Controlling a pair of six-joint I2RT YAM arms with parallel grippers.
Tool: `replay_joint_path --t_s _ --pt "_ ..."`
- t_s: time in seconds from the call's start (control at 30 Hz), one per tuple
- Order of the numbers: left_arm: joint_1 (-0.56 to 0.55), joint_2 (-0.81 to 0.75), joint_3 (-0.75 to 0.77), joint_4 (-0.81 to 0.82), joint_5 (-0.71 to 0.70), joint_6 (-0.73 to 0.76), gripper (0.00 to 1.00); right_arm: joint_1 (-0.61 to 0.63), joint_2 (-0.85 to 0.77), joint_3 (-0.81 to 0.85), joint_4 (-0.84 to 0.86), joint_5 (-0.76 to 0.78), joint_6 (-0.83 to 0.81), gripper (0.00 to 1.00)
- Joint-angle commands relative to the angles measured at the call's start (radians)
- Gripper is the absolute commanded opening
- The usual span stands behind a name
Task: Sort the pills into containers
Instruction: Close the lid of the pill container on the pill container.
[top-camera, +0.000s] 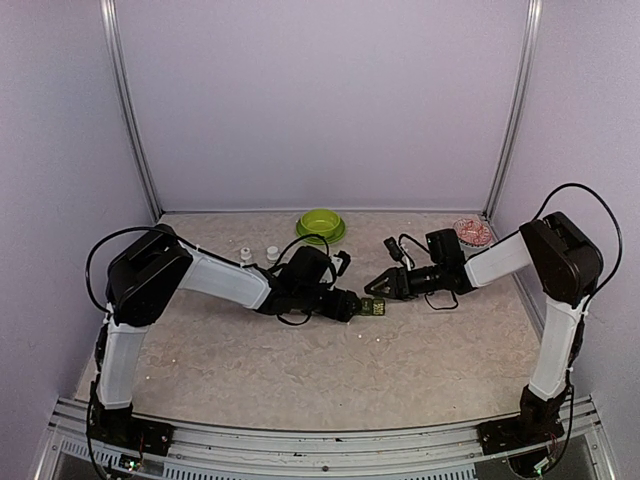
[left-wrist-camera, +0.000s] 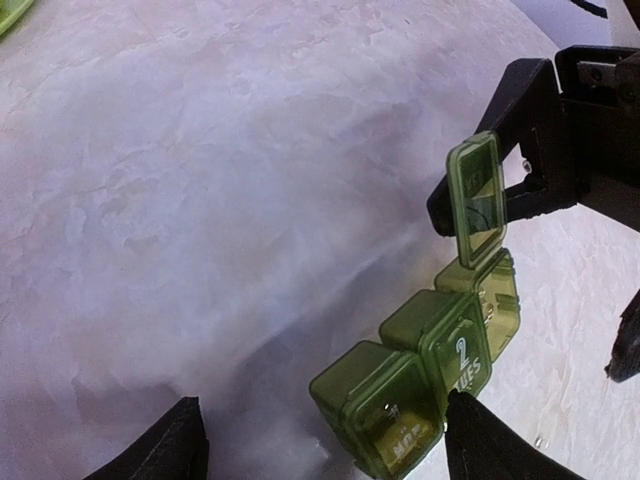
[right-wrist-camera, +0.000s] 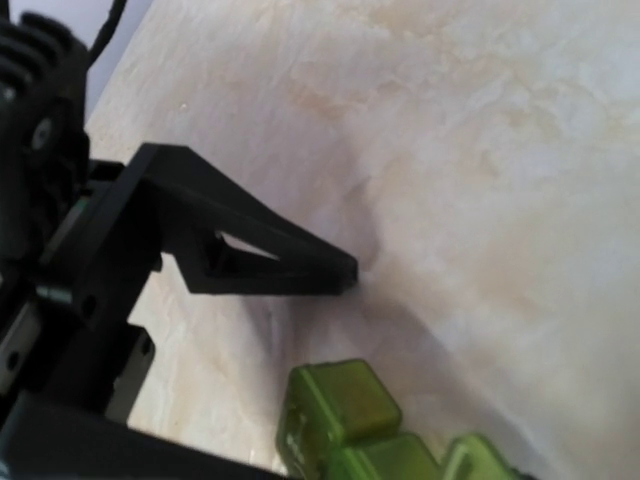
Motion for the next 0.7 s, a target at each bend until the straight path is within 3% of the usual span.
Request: replay_joint_path --t_s 0.0,0.67 --pt "0.021 -0.043 -0.03 -0.003 0.022 -0.016 0.8 -0.007 -0.009 0.01 -0.023 0.013 -0.019 0.77" --pt "0.026 0.021 0.06 -0.005 0.114 -0.013 0.81 -0.008 0.046 0.052 -0.047 0.036 -0.035 0.78"
